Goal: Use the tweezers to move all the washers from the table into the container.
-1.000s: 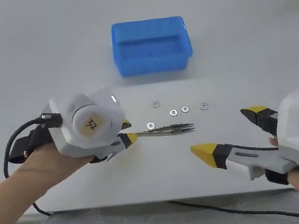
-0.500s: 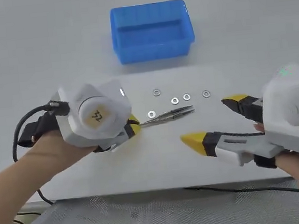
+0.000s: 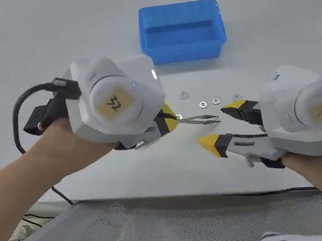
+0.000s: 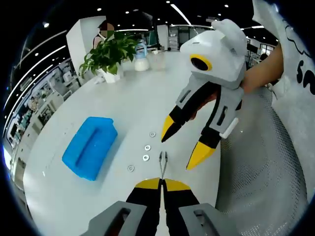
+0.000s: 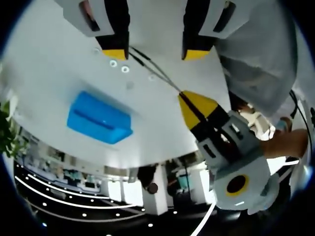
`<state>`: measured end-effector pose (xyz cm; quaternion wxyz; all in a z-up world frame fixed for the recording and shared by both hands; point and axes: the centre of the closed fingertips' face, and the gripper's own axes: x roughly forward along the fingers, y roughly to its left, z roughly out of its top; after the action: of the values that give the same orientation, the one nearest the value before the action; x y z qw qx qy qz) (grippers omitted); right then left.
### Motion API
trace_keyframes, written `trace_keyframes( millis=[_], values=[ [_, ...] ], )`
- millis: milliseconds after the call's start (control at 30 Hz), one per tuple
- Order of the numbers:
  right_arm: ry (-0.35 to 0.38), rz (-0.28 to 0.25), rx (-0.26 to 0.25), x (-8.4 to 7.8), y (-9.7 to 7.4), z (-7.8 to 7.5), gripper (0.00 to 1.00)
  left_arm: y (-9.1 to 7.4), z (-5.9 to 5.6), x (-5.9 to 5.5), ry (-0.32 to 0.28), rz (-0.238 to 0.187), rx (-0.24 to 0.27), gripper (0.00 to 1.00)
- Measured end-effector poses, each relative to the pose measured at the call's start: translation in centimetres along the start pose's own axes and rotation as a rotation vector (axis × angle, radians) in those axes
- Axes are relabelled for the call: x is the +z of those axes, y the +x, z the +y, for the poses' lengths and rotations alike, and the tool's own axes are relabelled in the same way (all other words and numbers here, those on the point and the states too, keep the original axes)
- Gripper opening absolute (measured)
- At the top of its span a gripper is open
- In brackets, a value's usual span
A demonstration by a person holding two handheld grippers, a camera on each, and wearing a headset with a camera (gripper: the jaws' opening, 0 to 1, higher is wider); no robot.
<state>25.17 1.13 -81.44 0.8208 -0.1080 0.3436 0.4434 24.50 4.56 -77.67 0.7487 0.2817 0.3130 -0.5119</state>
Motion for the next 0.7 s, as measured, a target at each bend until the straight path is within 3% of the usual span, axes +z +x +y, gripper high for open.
trace_keyframes(
  millis=[133,233,333,533,700],
  values=[
    [-0.002,0.0,0.061,0.7,1.0,0.2,0.31,-0.7,0.0,1.6,0.01,-0.037,-0.001,0.0],
    [-0.054,0.007,0.101,1.3,2.0,0.7,0.21,-1.0,0.3,2.2,0.014,-0.064,-0.011,0.0],
    [-0.094,-0.001,0.077,2.1,2.3,0.2,0.11,-1.2,0.6,2.6,0.023,-0.075,-0.025,0.0],
    [-0.068,-0.062,0.119,4.1,2.8,0.3,0.09,-1.6,2.5,3.2,0.044,-0.086,-0.002,0.0],
    [-0.003,-0.1,0.172,5.3,3.7,0.0,0.09,-1.7,3.8,3.6,0.052,-0.064,0.011,0.0]
  ],
)
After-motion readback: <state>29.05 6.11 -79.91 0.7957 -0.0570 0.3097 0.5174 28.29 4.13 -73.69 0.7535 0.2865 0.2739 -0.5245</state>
